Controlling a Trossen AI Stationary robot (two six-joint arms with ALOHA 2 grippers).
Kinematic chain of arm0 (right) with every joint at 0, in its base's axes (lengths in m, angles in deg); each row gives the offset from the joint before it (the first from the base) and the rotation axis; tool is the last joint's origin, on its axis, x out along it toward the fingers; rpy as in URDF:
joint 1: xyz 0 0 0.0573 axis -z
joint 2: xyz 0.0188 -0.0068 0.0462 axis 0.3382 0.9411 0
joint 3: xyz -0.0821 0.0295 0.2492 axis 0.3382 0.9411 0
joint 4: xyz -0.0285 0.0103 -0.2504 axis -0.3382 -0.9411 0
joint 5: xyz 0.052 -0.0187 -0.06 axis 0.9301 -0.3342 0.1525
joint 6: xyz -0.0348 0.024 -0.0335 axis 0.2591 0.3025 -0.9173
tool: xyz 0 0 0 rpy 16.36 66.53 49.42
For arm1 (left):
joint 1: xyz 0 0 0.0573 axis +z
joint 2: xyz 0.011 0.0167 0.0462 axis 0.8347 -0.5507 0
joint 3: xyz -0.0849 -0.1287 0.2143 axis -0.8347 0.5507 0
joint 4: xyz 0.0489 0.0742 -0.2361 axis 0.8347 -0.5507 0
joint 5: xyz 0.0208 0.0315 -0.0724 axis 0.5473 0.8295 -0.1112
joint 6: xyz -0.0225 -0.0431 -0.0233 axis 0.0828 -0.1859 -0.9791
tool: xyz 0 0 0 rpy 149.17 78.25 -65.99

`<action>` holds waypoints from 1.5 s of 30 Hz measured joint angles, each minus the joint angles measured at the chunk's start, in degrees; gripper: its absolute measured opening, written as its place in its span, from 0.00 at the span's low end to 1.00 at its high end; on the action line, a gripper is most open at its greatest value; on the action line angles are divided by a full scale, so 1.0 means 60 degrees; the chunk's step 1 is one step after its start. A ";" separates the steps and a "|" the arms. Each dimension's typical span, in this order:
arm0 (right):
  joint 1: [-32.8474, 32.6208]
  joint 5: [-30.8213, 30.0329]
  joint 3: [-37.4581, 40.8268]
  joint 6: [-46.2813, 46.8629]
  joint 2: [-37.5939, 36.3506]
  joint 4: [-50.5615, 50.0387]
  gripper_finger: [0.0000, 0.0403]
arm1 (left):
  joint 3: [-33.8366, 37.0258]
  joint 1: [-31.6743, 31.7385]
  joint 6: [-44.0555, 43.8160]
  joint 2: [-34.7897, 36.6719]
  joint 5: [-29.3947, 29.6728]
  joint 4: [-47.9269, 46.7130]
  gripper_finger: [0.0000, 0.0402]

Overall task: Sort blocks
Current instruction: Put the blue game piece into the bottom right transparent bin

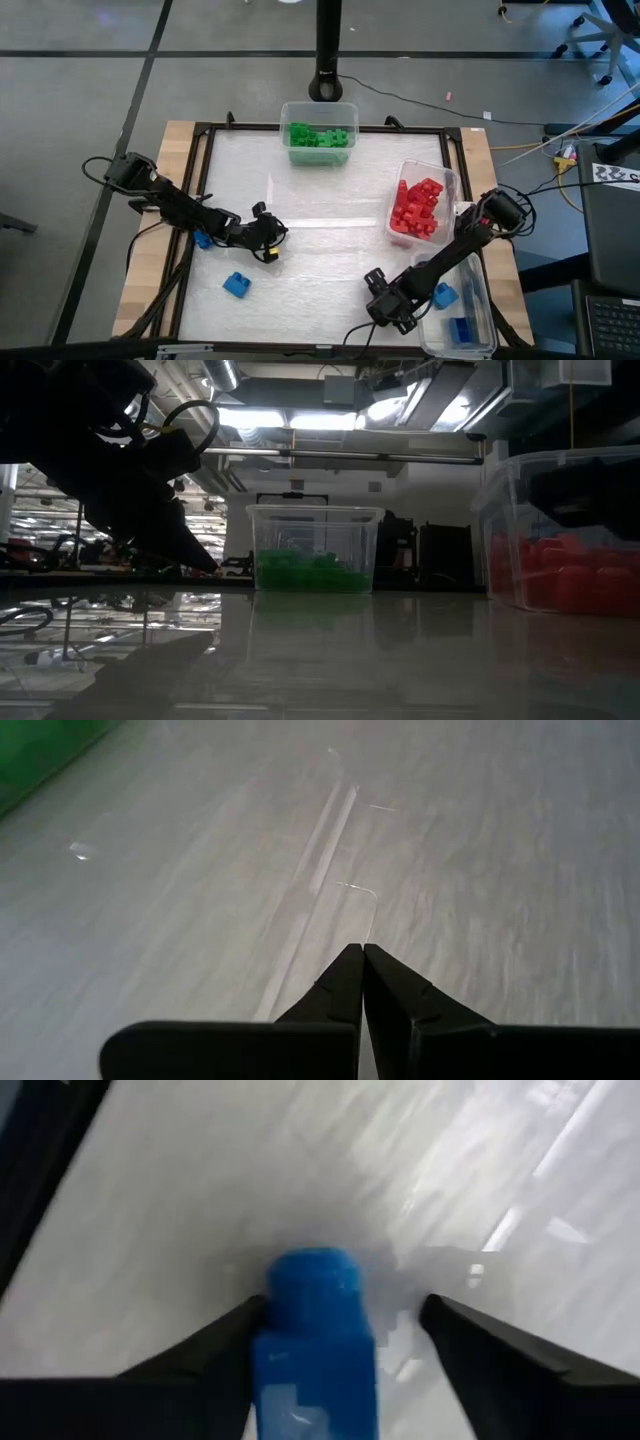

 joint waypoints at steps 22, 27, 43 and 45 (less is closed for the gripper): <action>0.0671 -0.0606 -0.1715 0.0031 0.0047 -0.1230 0.36 | 0.0000 -0.0011 -0.0073 0.0000 -0.0004 0.0077 0.00; 0.0774 -0.1167 -0.3655 -0.0379 0.0039 -0.3284 0.33 | 0.0000 -0.0019 -0.0069 0.0000 -0.0007 0.0040 0.00; -0.1255 -0.3756 -0.6663 0.3974 -0.1226 -0.9154 0.33 | 0.0000 -0.0262 0.0109 0.0000 -0.0014 -0.0011 0.00; -0.1757 -0.3884 -0.6481 0.5144 -0.1505 -0.9588 0.33 | 0.0000 -0.0262 0.0109 0.0000 -0.0015 -0.0018 0.00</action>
